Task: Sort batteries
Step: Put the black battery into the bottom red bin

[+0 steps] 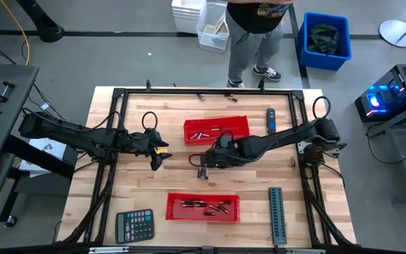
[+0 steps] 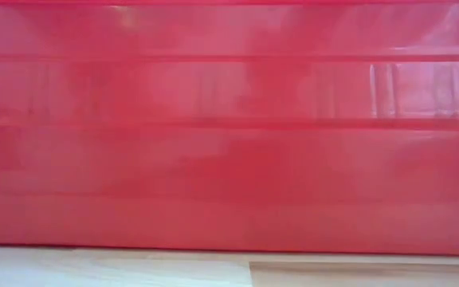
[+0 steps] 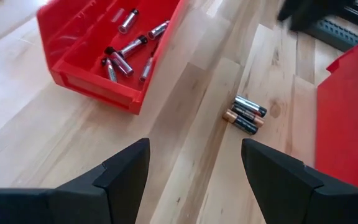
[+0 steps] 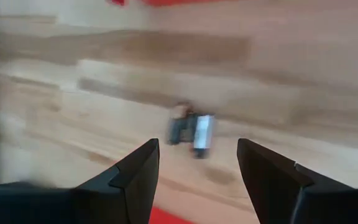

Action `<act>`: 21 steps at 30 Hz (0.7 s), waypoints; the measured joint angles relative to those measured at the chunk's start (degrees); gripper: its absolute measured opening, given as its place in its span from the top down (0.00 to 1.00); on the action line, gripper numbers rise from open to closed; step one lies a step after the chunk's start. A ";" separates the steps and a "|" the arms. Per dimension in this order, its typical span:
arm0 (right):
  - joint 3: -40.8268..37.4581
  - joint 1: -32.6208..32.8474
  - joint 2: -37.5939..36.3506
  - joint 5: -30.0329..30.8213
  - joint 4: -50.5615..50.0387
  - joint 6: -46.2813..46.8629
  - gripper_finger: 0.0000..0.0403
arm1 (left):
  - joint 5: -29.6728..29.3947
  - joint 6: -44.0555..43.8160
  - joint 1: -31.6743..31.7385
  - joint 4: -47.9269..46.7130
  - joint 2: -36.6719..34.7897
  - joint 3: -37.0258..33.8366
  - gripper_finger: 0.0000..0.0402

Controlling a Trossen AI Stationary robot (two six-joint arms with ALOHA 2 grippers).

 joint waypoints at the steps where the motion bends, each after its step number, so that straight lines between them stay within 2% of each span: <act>1: -2.22 -0.24 0.01 -0.97 5.08 0.68 0.48 | -0.34 0.02 0.00 0.00 0.00 0.00 0.38; 4: -6.72 -0.48 1.09 -3.34 15.02 2.76 0.48 | -1.65 0.05 0.00 0.17 0.00 0.00 0.38; 7: -7.02 -0.46 3.55 -3.95 15.43 4.38 0.48 | -1.69 -0.09 0.00 0.52 0.00 0.00 0.38; 14: -1.90 -0.26 10.10 -6.04 13.28 3.52 0.48 | -1.16 -1.79 -0.15 2.73 0.32 -0.02 0.38; 17: -0.35 -0.22 12.24 -6.33 10.14 3.49 0.48 | 0.61 -5.78 -1.20 9.00 2.91 -0.02 0.38; 21: -0.18 0.07 11.14 -6.16 7.68 -1.64 0.48 | 4.98 -4.52 -5.35 19.24 9.82 0.05 0.38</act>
